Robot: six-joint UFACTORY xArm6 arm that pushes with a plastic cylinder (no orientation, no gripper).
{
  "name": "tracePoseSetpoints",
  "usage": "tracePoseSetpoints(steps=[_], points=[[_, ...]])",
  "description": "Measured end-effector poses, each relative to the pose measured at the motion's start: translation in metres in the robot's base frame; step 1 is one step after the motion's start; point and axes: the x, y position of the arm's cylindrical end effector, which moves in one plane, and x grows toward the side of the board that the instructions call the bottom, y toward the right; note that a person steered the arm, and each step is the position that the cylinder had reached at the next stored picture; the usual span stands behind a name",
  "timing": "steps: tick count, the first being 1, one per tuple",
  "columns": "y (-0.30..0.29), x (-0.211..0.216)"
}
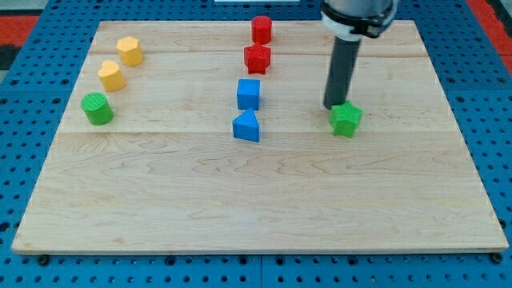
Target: Place the green star at the bottom of the blue triangle
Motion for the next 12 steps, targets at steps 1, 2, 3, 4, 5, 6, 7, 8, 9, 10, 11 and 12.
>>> tracePoseSetpoints(steps=[1, 2, 3, 4, 5, 6, 7, 8, 9, 10, 11, 12], points=[[0.050, 0.003], [0.052, 0.033], [0.016, 0.058], [0.000, 0.049], [-0.008, 0.010], [-0.028, -0.016], [-0.051, -0.029], [-0.081, -0.029], [-0.083, -0.018], [-0.083, 0.004], [-0.083, 0.037], [-0.051, 0.063]])
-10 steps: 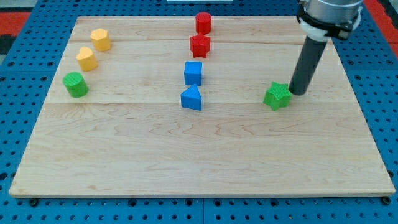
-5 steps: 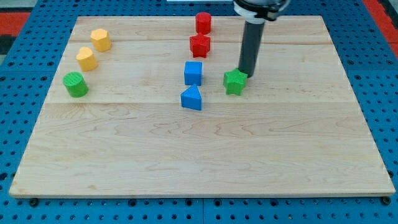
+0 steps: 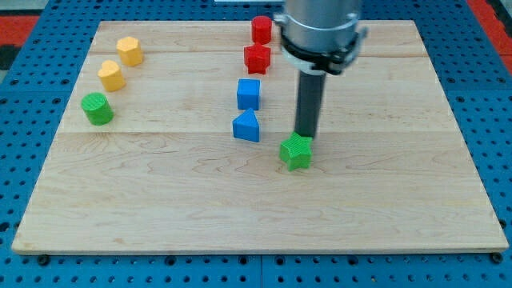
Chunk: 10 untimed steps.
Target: Place the green star at the bottom of the blue triangle
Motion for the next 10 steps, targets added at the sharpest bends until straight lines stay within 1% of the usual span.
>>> tracePoseSetpoints(steps=[2, 3, 4, 5, 6, 8, 9, 10], points=[[0.022, 0.056], [-0.016, 0.065], [-0.024, 0.051], [0.061, 0.048], [0.056, 0.029], [-0.070, 0.028], [-0.076, 0.013], [-0.127, 0.012]])
